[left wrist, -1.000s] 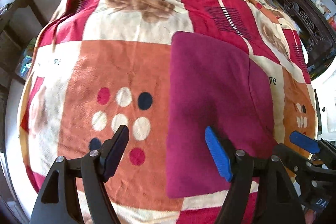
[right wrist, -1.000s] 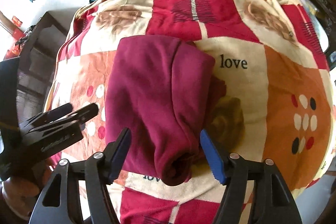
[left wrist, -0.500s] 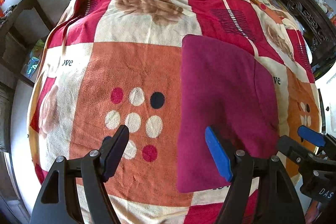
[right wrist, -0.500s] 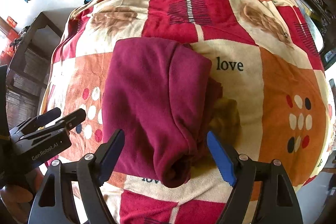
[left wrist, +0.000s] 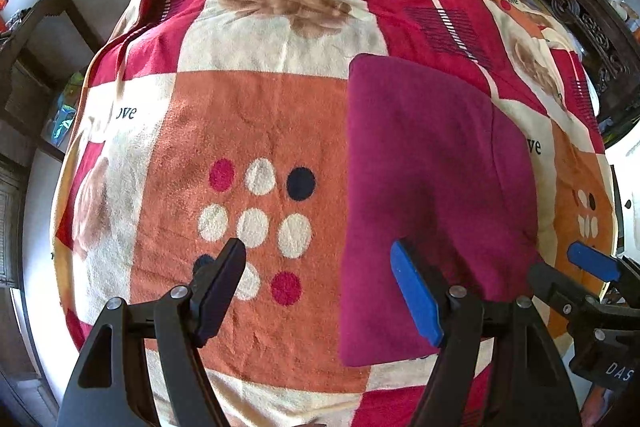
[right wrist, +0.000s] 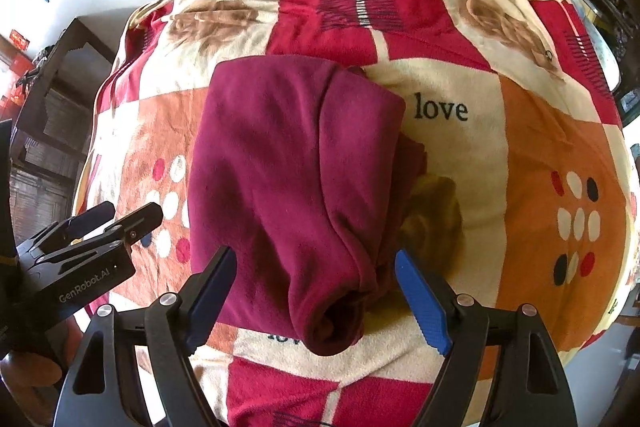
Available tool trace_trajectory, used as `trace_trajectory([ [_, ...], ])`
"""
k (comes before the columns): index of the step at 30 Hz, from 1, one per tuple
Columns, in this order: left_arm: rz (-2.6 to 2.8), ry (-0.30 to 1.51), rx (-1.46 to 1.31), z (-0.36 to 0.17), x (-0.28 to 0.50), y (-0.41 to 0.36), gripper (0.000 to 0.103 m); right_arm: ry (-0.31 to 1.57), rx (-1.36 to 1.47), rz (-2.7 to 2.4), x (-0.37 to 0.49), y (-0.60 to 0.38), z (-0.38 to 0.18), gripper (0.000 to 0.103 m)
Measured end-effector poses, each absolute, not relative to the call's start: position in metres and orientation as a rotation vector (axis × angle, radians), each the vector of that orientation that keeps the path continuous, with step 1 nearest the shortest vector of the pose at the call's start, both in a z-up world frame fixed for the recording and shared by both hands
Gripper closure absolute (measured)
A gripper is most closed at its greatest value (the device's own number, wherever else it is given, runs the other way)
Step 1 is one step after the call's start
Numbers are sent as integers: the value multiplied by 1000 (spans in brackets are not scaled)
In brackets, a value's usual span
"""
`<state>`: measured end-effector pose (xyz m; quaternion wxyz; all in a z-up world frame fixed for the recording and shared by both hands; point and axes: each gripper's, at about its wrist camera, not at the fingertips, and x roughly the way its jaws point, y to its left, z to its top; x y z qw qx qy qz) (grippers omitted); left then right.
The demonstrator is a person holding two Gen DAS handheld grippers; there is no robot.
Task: Fold small clothes
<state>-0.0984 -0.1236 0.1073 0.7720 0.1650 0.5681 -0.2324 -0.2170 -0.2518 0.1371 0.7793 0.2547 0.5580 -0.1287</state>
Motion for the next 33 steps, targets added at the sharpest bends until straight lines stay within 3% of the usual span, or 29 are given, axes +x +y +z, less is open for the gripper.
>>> trace_trajectory([
  [33, -510, 1234, 374, 103, -99, -132, 29, 1233, 562, -261, -213, -258, 129, 17],
])
